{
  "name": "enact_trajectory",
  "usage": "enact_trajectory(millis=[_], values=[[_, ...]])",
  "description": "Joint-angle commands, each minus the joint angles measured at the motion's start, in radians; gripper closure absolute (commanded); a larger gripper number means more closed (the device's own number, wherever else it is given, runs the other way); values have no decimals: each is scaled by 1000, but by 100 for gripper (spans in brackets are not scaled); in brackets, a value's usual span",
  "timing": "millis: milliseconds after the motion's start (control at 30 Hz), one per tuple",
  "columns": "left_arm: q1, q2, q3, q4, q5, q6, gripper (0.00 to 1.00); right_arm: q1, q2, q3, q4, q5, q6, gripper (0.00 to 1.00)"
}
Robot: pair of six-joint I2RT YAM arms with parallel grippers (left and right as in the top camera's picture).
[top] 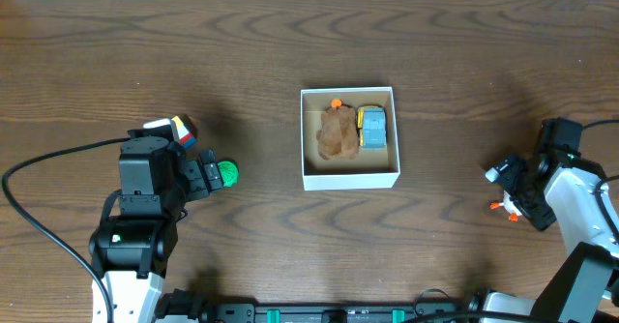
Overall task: Pack container
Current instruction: 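Grasp the white-and-pink duck with the right gripper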
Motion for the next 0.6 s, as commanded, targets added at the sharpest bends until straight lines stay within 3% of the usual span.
enact_trajectory(millis=[0, 200, 433, 567], values=[[5, 4, 21, -2, -12, 13, 2, -8, -1, -3, 7, 53, -29, 1], [5, 4, 21, -2, -12, 13, 2, -8, -1, -12, 16, 53, -29, 15], [5, 4, 21, -2, -12, 13, 2, -8, -1, -47, 37, 53, -29, 48], [5, 4, 21, -2, -12, 13, 2, -8, -1, -55, 40, 53, -29, 79]])
